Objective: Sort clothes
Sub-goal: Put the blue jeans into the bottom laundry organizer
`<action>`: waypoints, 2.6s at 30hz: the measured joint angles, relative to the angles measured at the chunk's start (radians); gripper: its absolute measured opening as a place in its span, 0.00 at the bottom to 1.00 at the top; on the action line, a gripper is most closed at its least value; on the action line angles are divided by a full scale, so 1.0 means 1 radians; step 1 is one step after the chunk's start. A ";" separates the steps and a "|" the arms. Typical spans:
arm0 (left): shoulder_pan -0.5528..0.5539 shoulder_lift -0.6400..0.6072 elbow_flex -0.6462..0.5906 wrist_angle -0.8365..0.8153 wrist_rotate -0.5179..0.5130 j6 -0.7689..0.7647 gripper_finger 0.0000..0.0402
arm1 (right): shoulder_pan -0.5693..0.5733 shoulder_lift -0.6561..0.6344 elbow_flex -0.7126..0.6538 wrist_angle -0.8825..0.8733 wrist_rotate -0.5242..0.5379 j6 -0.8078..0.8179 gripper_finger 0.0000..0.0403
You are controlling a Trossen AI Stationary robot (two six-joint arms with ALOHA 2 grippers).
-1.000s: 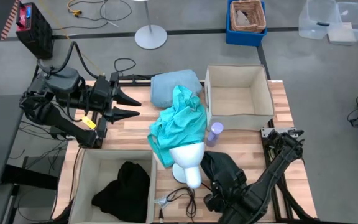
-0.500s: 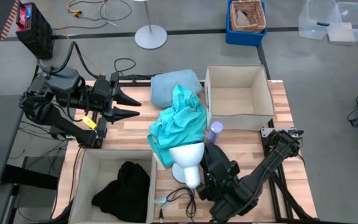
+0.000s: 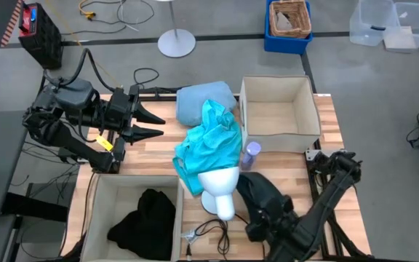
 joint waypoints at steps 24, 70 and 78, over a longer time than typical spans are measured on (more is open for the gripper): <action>0.000 0.000 0.000 0.000 0.000 -0.014 0.31 | 0.036 -0.381 -0.135 0.001 0.137 -0.369 0.00; 0.000 0.000 0.000 0.000 -0.020 -0.031 0.31 | -0.203 -0.541 0.144 0.001 0.329 -1.094 0.00; 0.000 0.000 0.000 0.000 -0.049 -0.032 0.31 | -0.266 -0.541 0.229 0.094 0.405 -1.318 0.00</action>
